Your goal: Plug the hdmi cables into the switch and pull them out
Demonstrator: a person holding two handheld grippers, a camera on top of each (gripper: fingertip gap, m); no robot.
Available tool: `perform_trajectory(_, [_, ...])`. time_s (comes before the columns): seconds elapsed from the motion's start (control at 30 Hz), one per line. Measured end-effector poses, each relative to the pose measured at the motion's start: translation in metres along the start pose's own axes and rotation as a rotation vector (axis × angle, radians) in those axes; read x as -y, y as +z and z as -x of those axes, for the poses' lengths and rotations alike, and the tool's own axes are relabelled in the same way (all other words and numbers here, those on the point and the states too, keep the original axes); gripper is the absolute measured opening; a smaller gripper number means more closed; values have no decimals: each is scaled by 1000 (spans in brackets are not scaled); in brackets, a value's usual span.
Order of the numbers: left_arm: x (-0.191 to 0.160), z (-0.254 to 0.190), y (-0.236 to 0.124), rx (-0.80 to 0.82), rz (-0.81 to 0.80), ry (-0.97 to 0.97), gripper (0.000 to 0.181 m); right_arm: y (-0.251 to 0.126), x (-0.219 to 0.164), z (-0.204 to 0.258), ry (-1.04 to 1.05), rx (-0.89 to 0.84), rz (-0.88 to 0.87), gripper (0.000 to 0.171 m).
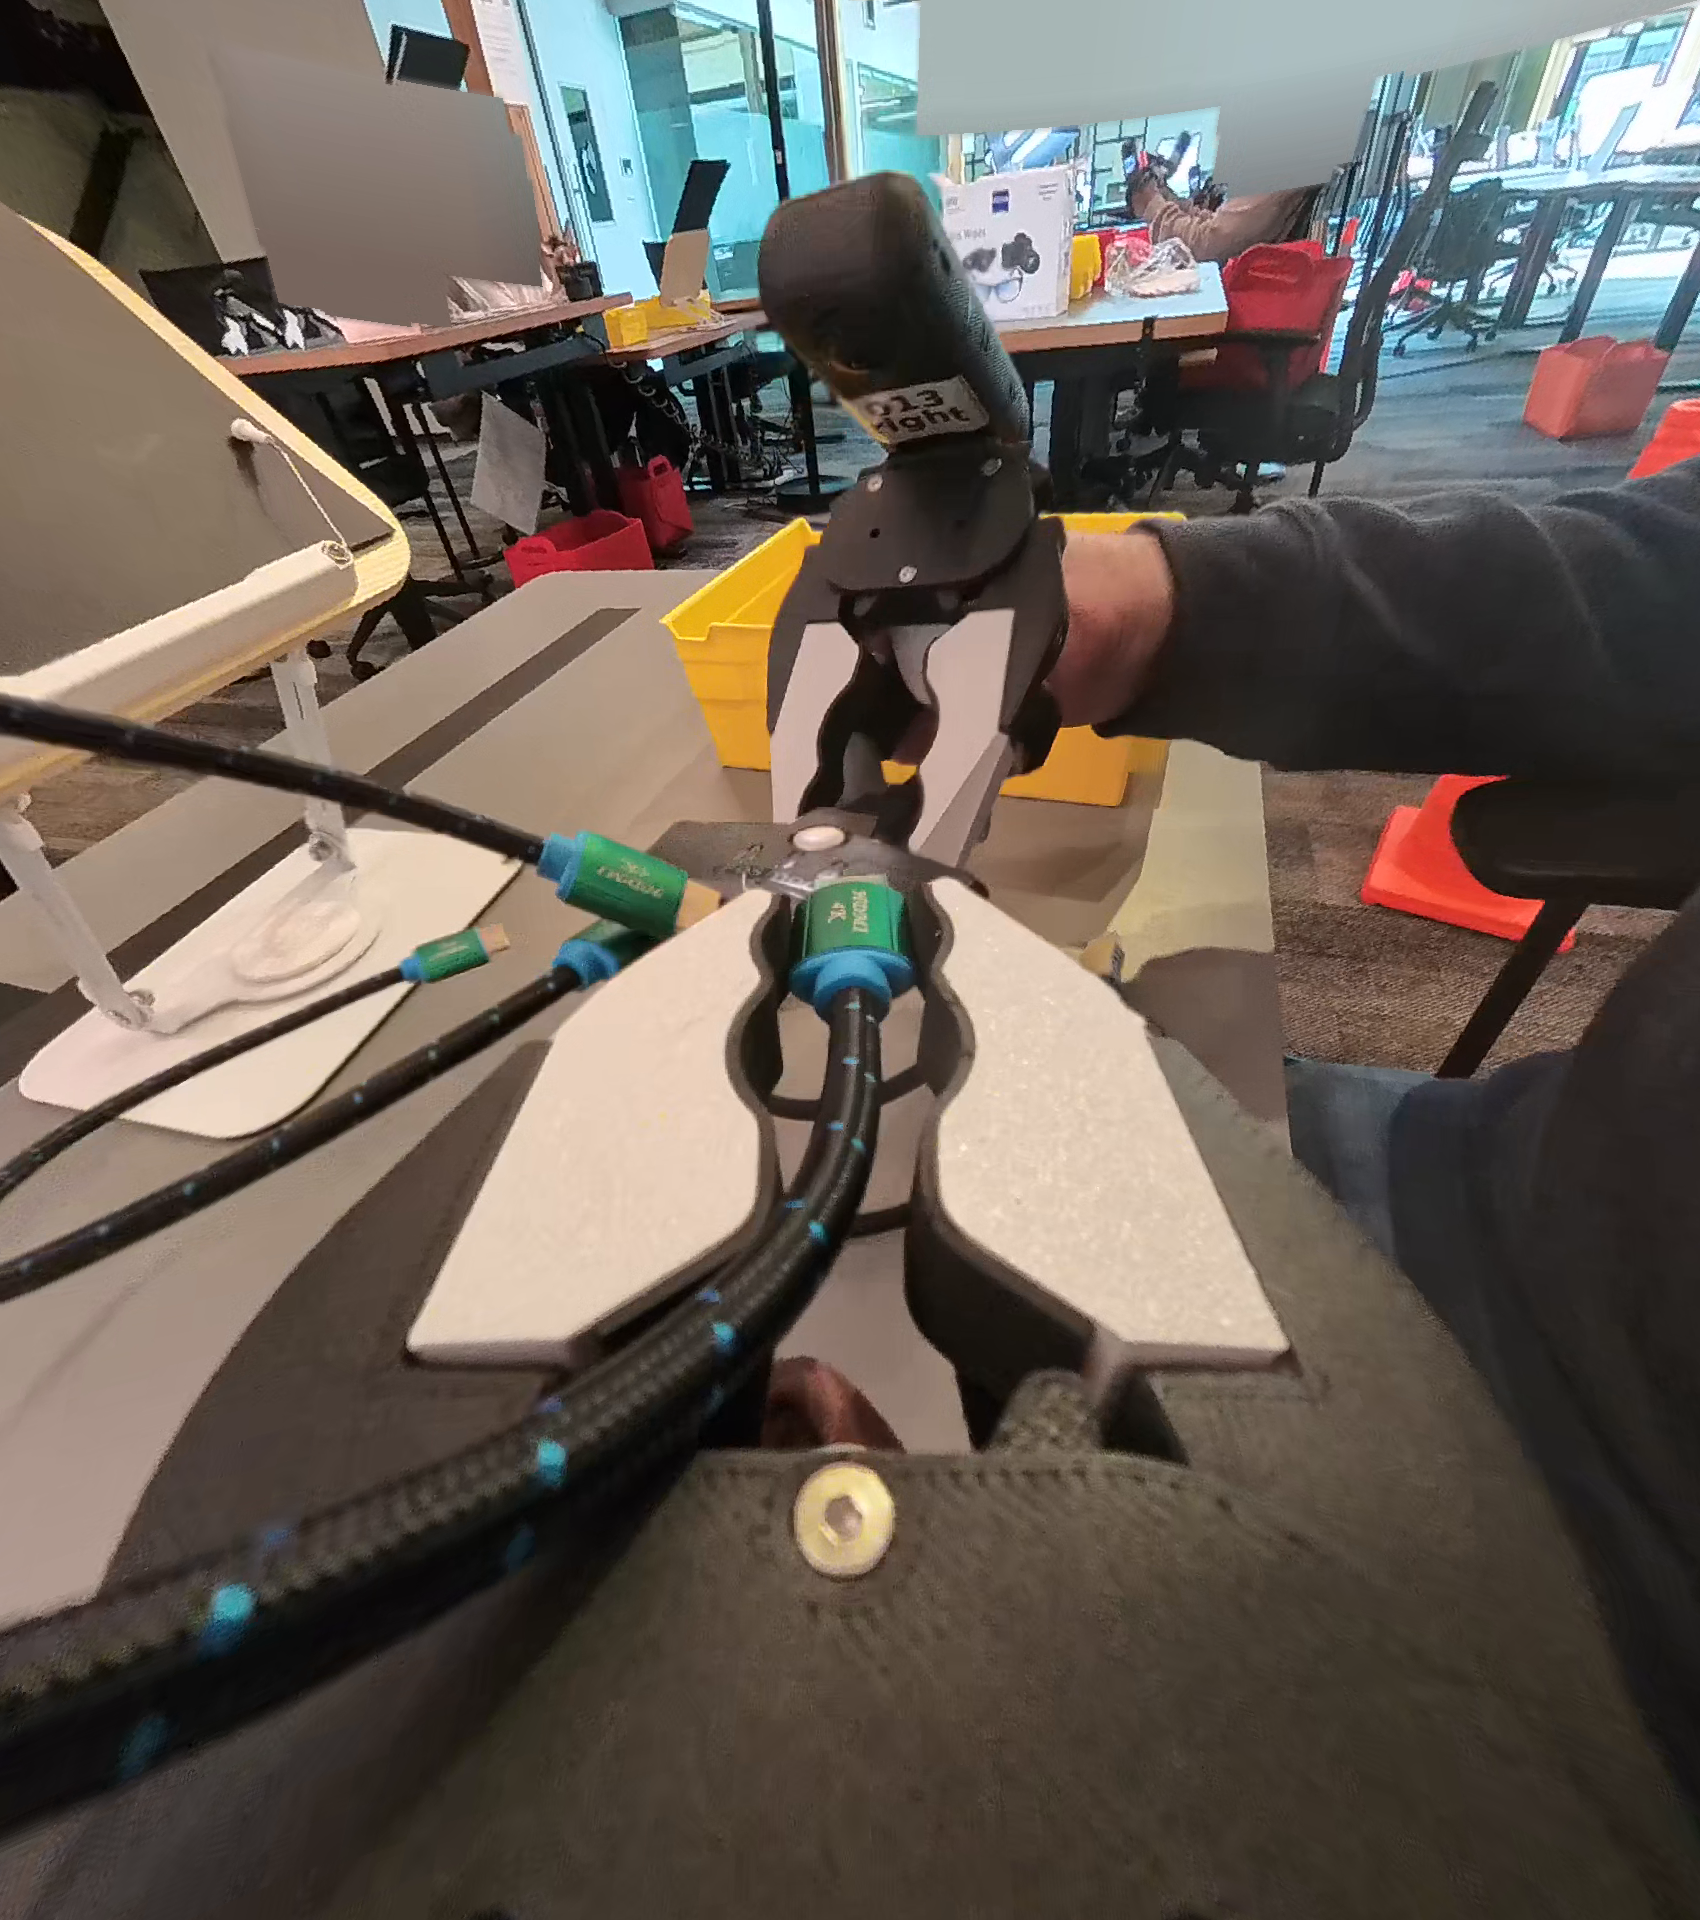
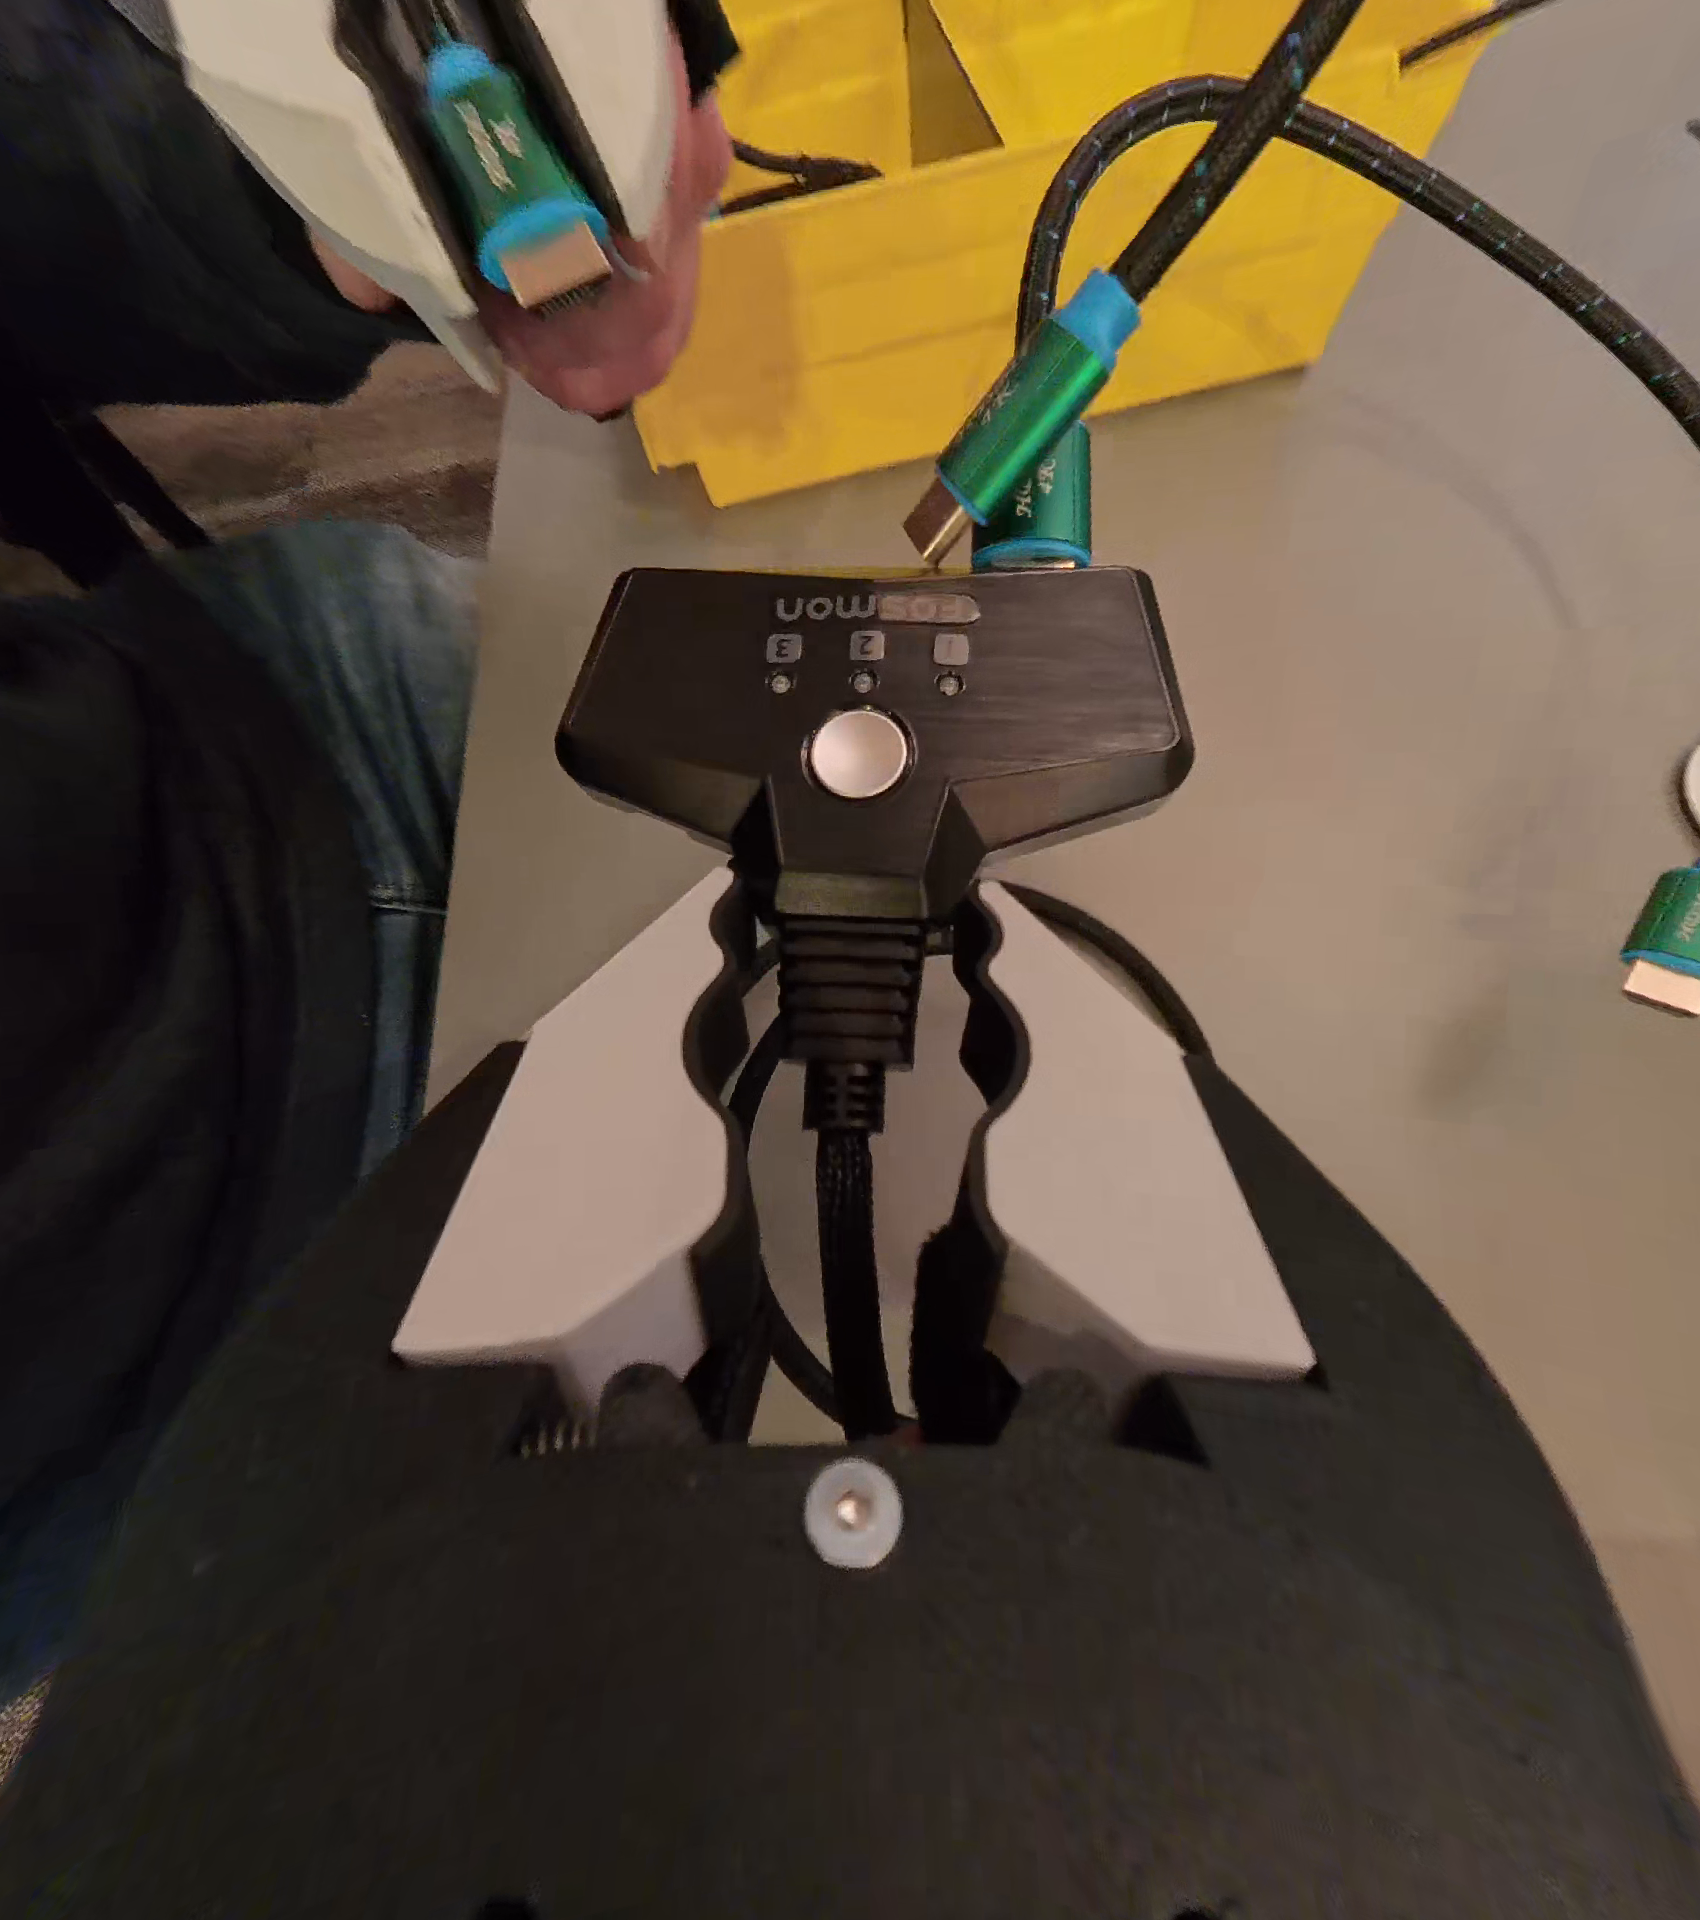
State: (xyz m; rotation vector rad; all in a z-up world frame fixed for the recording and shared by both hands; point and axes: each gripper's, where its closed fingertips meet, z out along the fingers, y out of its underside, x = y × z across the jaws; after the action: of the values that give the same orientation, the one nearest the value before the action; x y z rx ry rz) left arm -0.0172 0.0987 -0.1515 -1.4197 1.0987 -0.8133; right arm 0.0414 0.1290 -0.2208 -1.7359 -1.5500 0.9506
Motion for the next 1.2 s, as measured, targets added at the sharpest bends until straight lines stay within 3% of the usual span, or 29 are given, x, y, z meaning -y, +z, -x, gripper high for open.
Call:
perform_trajectory(0.37, [4,-6,5,-37,-33,-52,21,-9,20,18,-47,128,-78,37])
perform_trajectory(1.2, [6,-22,9,-136,-58,-76,21,-11,28,30,-115,233,-58,37])
